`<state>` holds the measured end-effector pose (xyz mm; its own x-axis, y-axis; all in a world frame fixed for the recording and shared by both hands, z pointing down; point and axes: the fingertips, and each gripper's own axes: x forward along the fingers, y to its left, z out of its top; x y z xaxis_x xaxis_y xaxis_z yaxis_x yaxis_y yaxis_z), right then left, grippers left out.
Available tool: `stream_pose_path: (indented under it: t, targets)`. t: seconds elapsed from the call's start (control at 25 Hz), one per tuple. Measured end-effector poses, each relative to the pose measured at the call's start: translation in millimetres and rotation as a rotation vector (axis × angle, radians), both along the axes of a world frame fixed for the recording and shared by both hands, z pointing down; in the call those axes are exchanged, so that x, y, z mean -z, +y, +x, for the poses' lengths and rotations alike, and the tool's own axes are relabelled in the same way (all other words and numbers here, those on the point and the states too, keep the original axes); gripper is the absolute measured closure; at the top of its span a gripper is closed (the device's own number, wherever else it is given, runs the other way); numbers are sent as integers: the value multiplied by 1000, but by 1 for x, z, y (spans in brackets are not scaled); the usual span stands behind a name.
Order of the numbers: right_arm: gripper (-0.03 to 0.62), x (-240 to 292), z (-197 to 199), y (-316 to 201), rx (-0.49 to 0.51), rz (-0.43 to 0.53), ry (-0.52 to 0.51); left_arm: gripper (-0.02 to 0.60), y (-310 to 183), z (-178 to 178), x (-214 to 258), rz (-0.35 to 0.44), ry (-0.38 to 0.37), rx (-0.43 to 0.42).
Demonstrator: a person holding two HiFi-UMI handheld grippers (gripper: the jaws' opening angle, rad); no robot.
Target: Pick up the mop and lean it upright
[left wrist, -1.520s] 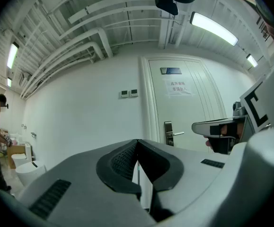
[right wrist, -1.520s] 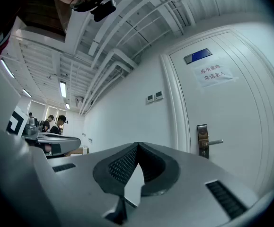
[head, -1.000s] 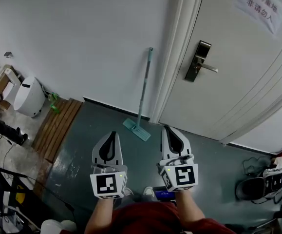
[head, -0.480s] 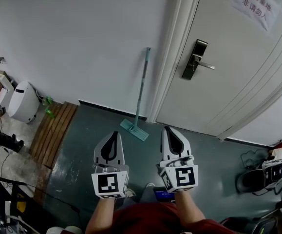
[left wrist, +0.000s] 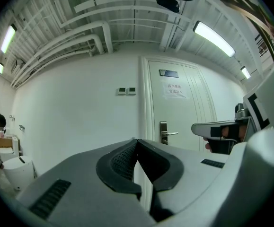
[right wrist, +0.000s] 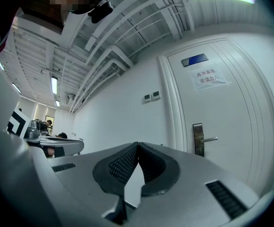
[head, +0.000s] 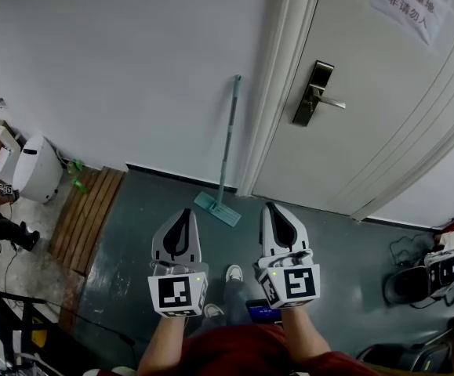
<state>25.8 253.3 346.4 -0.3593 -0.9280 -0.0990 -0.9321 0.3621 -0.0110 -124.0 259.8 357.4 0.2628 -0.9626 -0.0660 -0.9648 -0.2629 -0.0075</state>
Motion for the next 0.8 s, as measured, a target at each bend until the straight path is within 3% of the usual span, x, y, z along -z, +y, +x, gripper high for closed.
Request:
stream_pose_path:
  t: [0.48, 0.8]
  targets:
    - [577, -9, 4, -40, 3, -18, -11, 568, -38, 3, -4, -13, -8, 8]
    - [577, -12, 15, -97, 9, -30, -14, 568, -95, 14, -2, -19, -11, 9]
